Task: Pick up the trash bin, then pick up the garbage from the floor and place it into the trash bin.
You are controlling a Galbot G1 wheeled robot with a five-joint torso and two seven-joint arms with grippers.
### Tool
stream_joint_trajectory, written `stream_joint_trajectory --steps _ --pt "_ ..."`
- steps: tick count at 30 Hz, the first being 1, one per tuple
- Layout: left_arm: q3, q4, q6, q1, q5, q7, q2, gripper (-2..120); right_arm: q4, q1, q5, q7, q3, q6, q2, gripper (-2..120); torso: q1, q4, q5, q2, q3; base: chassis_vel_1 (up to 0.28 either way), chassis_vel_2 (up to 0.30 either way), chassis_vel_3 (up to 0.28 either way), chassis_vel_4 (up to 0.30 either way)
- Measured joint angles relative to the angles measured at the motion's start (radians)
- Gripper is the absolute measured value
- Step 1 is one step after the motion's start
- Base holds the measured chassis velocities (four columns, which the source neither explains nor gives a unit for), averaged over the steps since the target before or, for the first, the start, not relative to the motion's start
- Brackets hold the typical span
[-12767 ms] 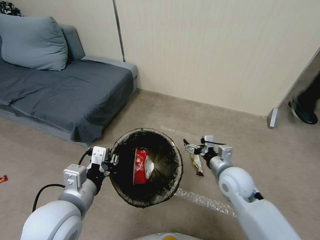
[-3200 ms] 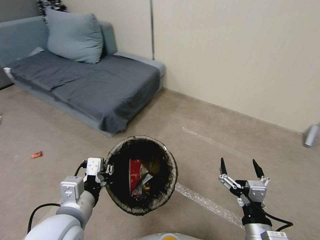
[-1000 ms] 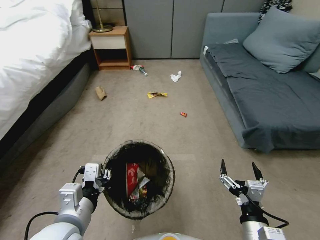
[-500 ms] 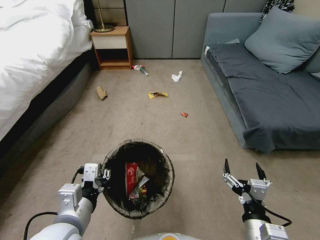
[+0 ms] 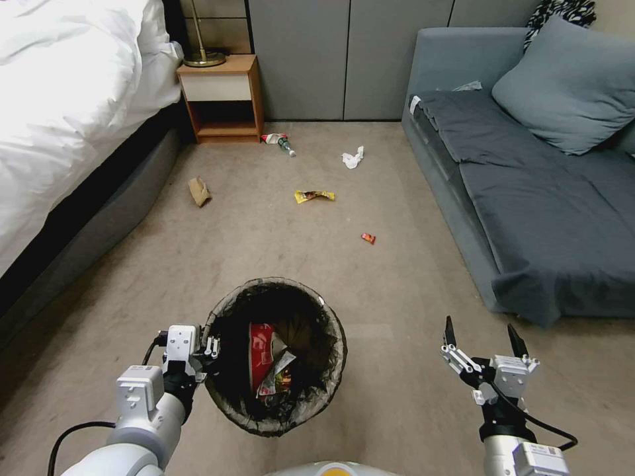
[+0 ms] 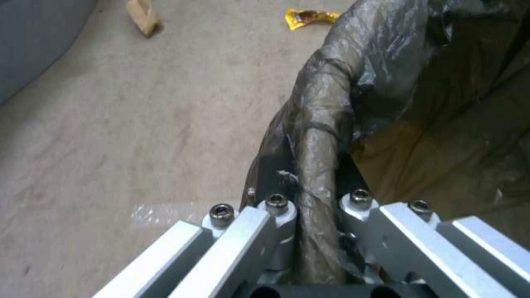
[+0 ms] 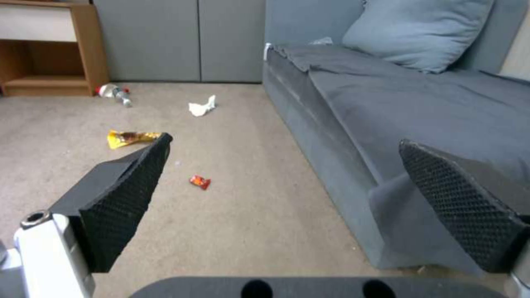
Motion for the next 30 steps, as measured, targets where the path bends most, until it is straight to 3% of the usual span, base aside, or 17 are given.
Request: stream_joint_trajectory --steps 30 --pt "-0.008 0.0 0.001 -0.002 0.004 0.004 -0.019 1 -0.034 0.02 0.014 0.016 -0.013 -0.015 -0.024 100 0.0 0.0001 0.0 0.0 0.0 -0.152 0.153 0.153 -0.154"
